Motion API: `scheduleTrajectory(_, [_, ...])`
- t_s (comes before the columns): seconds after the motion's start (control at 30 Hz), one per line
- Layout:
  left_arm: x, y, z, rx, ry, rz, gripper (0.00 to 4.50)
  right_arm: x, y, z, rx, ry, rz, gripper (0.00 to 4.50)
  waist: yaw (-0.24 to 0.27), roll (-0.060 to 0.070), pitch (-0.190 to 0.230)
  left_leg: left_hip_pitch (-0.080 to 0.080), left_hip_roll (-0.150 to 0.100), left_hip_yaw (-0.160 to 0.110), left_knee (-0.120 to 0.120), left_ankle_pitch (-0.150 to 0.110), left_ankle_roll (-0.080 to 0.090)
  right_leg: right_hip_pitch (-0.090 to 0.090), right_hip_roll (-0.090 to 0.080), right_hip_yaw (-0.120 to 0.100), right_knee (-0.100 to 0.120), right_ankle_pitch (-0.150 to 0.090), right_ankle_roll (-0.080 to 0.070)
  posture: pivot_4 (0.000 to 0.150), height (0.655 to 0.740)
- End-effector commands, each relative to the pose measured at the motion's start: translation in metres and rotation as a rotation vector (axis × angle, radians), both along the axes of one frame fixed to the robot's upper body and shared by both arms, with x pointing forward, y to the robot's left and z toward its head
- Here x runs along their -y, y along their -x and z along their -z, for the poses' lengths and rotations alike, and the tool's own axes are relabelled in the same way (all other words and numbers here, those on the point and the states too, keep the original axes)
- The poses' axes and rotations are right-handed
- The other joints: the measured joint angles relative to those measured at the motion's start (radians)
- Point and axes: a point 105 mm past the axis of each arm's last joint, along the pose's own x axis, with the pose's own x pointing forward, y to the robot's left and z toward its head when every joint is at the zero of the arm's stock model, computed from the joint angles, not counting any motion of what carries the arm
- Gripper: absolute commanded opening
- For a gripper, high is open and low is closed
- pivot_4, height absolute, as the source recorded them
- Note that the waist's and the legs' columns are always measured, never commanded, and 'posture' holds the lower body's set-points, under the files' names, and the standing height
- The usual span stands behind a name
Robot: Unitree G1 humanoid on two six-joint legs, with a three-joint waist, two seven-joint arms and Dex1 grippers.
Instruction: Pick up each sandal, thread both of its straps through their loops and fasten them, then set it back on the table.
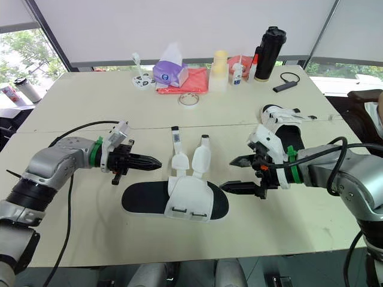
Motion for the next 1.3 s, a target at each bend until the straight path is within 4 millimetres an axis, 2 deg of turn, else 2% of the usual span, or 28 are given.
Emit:
scheduleTrajectory(0.03, [0.003,-0.002,-0.016,0.059,0.044,-0.039,0.03,-0.004,0.003,0.002,0.044,0.011,-0.015,4.50,-0.002,0.000,0.000,0.000,0.000,0.000,0.000,0.000,0.000,0.000,0.000,0.000,0.000,0.000,0.000,0.150,0.7400])
scheduleTrajectory(0.1, [0.004,-0.004,-0.019,0.067,0.061,-0.066,0.03,-0.003,0.004,0.007,0.045,0.021,-0.009,4.50,-0.002,0.000,0.000,0.000,0.000,0.000,0.000,0.000,0.000,0.000,0.000,0.000,0.000,0.000,0.000,0.150,0.7400])
scheduleTrajectory(0.17, [0.004,-0.008,-0.024,0.087,0.088,-0.114,0.03,-0.001,0.007,0.020,0.055,0.068,0.007,4.50,-0.003,0.000,0.000,0.000,0.000,0.000,-0.001,0.000,0.000,-0.001,0.000,0.000,0.000,0.000,0.000,0.150,0.7400])
scheduleTrajectory(0.23, [0.005,-0.010,-0.028,0.090,0.114,-0.145,0.00,-0.001,0.007,0.026,0.062,0.078,0.029,3.96,-0.003,0.000,0.000,0.000,0.000,0.000,-0.001,0.000,0.000,-0.001,0.000,0.000,0.000,0.000,0.000,0.150,0.7400])
scheduleTrajectory(0.3, [0.006,-0.010,-0.029,0.093,0.120,-0.156,0.00,-0.004,0.009,0.026,0.062,0.054,0.015,3.16,-0.003,0.000,0.000,0.000,0.000,0.001,-0.001,0.000,0.000,-0.001,0.000,0.000,0.000,0.000,0.000,0.150,0.7400])
scheduleTrajectory(0.47, [0.000,-0.017,-0.029,0.092,0.118,-0.223,0.00,-0.012,0.013,0.038,0.100,0.065,-0.021,0.47,-0.002,0.000,0.000,0.000,0.000,0.001,0.000,0.000,0.000,0.000,0.000,0.001,0.000,0.000,-0.001,0.150,0.7400])
scheduleTrajectory(0.5, [-0.002,-0.020,-0.028,0.081,0.115,-0.243,0.00,-0.013,0.014,0.041,0.122,0.074,-0.035,0.07,-0.001,0.000,0.000,0.000,0.000,0.001,0.000,0.000,0.000,0.000,0.000,0.001,0.000,0.000,-0.001,0.150,0.7400])
scheduleTrajectory(0.67, [-0.006,-0.027,-0.023,0.021,0.119,-0.295,0.00,-0.017,0.014,0.048,0.159,0.083,-0.071,0.07,-0.001,0.000,0.000,0.000,0.000,0.001,0.000,0.000,0.000,0.000,0.000,0.000,0.000,0.000,-0.001,0.150,0.7400])
scheduleTrajectory(0.9, [-0.006,-0.037,0.005,-0.012,0.039,-0.320,0.00,-0.018,0.009,0.070,0.173,0.123,-0.097,0.07,-0.001,0.000,0.000,0.000,0.000,0.001,0.000,0.000,0.000,0.000,0.000,0.000,0.000,0.000,-0.001,0.150,0.7400])
scheduleTrajectory(1.13, [-0.004,-0.041,0.012,0.011,0.027,-0.319,0.00,-0.021,0.013,0.084,0.160,0.145,-0.129,0.07,-0.003,0.000,0.000,0.001,0.000,0.001,-0.001,0.000,0.000,0.000,0.000,0.000,-0.001,0.000,-0.001,0.150,0.7400])
scheduleTrajectory(1.23, [-0.003,-0.045,0.013,0.008,0.029,-0.338,0.83,-0.022,0.013,0.087,0.161,0.149,-0.136,0.00,-0.004,-0.001,0.000,0.001,0.000,0.000,-0.001,0.000,0.000,0.000,0.001,0.000,0.000,0.000,-0.001,0.150,0.7400])
scheduleTrajectory(1.27, [-0.003,-0.045,0.013,0.004,0.030,-0.337,1.24,-0.022,0.013,0.088,0.162,0.151,-0.138,0.00,-0.004,-0.001,0.000,0.001,0.000,0.000,-0.001,0.000,0.000,0.000,0.001,0.000,0.000,0.001,-0.001,0.150,0.7400])
scheduleTrajectory(1.3, [-0.003,-0.046,0.014,-0.004,0.031,-0.344,1.91,-0.023,0.013,0.088,0.164,0.153,-0.142,0.00,-0.005,-0.001,-0.001,0.001,0.000,0.000,-0.001,0.000,0.000,0.000,0.001,0.000,0.000,0.001,-0.001,0.150,0.7400])
